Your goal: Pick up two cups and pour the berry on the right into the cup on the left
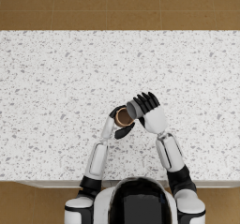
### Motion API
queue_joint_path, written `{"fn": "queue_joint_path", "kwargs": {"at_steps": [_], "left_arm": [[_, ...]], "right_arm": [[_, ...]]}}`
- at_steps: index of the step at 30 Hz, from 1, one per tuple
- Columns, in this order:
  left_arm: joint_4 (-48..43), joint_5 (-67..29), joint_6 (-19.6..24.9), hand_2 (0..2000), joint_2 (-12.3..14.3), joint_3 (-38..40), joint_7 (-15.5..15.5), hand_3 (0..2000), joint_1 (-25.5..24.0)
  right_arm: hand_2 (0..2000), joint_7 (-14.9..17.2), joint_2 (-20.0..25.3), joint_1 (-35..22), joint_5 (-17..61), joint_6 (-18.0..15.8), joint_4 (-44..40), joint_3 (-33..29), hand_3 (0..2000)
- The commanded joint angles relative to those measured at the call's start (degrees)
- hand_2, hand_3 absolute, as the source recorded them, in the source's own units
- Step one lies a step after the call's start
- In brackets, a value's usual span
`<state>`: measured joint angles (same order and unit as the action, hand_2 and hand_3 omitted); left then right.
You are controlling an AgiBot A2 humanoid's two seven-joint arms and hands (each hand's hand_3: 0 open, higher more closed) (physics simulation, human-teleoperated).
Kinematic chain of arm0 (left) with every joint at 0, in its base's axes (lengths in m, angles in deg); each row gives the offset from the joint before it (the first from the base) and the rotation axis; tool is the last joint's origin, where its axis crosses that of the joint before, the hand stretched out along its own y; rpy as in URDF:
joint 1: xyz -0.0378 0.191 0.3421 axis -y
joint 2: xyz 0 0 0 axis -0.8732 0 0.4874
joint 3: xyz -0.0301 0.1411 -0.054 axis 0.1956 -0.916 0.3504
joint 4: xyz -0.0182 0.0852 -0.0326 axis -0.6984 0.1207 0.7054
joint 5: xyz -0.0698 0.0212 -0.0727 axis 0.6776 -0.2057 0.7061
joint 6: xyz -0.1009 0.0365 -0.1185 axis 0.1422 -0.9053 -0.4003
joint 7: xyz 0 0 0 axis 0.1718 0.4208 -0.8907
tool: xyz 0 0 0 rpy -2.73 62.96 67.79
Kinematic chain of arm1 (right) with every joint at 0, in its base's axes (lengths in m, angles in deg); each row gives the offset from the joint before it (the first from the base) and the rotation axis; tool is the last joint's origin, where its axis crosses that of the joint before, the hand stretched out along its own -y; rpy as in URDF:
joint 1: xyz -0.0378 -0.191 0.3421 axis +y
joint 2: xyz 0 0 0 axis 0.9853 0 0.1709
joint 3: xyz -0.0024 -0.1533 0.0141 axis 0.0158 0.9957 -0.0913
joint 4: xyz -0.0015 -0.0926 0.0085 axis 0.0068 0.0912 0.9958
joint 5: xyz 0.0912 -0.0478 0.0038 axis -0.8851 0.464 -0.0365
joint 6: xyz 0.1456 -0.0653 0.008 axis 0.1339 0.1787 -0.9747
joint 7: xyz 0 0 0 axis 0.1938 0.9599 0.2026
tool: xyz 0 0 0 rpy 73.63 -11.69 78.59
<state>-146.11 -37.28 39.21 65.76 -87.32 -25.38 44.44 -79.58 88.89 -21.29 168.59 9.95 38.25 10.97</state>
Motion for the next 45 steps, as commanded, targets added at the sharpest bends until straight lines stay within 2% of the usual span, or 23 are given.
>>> {"fn": "queue_joint_path", "kwargs": {"at_steps": [1, 5, 6, 7, 8, 21, 27, 33, 45], "left_arm": [[-0.47, 0.0, 0.01, 2000, 0.39, 0.55, 0.0, 1280, 1.07], [-0.35, 0.0, -0.05, 2000, 0.51, 0.21, -0.01, 1280, 1.16], [0.05, 0.0, -0.03, 2000, -18.19, -19.79, -0.01, 1280, 9.93], [0.46, 0.05, -0.12, 2000, -4.24, -4.3, 0.03, 1280, 2.88], [0.6, -0.02, -0.07, 2000, -4.74, -4.81, 0.01, 1280, 2.98], [0.81, -0.02, 0.14, 2000, -3.59, -3.92, -0.03, 1280, 3.33], [1.7, -0.02, 0.08, 2000, -2.94, -3.57, -0.02, 1280, 3.85], [1.57, -0.02, 0.29, 2000, -2.58, -3.21, -0.04, 1280, 3.81], [0.77, -0.01, 0.28, 2000, -2.94, -2.81, -0.05, 1280, 2.04]], "right_arm": [[2000, 0.0, 0.36, -0.31, 1.84, -0.08, 1.96, -0.06, 1280], [2000, -0.02, 0.68, 0.02, 9.21, 0.13, 2.57, 0.42, 1280], [2000, -0.03, 0.78, 0.07, 11.05, 0.09, 2.57, 0.34, 1280], [2000, -0.04, 1.05, -0.1, 12.89, 0.08, 2.53, 0.38, 1280], [2000, -0.05, 1.32, -0.27, 14.73, 0.12, 2.49, 0.42, 1280], [2000, -0.09, 2.7, 0.37, 37.18, 0.01, 3.73, 1.62, 1280], [2000, -0.11, 3.04, 1.03, 39.22, -0.2, 3.94, 1.38, 1280], [2000, -0.11, 3.51, 1.55, 46.26, -0.15, 3.98, 1.53, 1280], [2000, -0.02, 2.97, 3.57, 47.44, 0.29, 4.09, 1.27, 1280]]}}
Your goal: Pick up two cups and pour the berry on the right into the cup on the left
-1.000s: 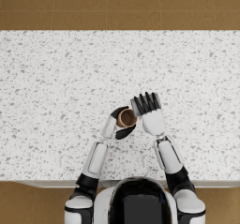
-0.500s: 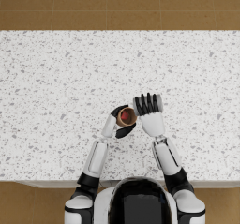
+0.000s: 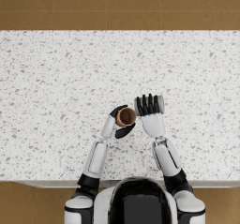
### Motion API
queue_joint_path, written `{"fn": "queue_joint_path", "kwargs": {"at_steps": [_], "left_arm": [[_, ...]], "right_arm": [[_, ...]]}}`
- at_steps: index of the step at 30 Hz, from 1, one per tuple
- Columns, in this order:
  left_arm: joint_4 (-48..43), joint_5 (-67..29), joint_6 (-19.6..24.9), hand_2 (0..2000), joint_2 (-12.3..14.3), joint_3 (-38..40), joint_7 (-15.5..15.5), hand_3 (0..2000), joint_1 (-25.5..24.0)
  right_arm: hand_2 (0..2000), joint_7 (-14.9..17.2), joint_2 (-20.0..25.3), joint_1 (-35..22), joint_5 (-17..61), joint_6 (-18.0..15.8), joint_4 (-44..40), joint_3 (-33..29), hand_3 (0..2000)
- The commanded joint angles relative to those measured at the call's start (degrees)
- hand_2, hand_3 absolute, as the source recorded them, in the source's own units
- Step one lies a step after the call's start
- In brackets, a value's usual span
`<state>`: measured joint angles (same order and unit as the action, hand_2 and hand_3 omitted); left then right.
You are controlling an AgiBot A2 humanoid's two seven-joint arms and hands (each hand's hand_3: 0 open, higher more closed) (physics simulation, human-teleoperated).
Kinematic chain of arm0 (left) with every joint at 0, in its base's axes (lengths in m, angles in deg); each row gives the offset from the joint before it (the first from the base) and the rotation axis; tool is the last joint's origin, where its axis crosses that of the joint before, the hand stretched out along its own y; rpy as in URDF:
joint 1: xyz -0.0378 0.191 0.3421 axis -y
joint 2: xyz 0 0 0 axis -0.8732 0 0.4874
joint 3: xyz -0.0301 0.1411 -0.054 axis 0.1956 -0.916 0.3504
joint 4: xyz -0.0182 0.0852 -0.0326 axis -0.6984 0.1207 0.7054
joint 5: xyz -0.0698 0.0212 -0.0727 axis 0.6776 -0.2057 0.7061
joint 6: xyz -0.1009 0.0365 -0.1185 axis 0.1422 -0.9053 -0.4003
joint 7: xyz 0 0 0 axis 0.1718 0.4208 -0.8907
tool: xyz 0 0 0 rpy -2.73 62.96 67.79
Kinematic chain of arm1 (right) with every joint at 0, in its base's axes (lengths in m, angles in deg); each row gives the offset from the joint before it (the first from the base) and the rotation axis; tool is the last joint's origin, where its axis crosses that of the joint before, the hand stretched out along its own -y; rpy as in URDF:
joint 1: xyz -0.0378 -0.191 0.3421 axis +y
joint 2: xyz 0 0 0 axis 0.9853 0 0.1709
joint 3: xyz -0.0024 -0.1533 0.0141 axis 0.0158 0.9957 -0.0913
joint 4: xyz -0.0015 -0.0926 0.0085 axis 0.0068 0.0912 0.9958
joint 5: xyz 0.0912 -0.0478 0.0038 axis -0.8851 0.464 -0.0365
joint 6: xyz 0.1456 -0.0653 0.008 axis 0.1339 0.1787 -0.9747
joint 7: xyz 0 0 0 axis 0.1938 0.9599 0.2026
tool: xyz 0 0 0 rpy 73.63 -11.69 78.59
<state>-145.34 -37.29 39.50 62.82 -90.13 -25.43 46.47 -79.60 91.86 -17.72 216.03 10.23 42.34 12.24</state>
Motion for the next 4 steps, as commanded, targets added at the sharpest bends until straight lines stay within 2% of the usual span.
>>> {"fn": "queue_joint_path", "kwargs": {"at_steps": [1, 4], "left_arm": [[-0.02, 0.0, 0.03, 2000, 0.0, 0.01, -0.01, 1280, -0.02], [-0.05, 0.0, 0.05, 2000, -0.01, 0.02, -0.01, 1280, -0.04]], "right_arm": [[2000, 0.0, 0.0, 0.02, 0.01, 0.01, 0.01, -0.01, 1280], [2000, 0.01, -0.01, 0.04, 0.02, 0.11, 0.04, -0.03, 1280]]}}
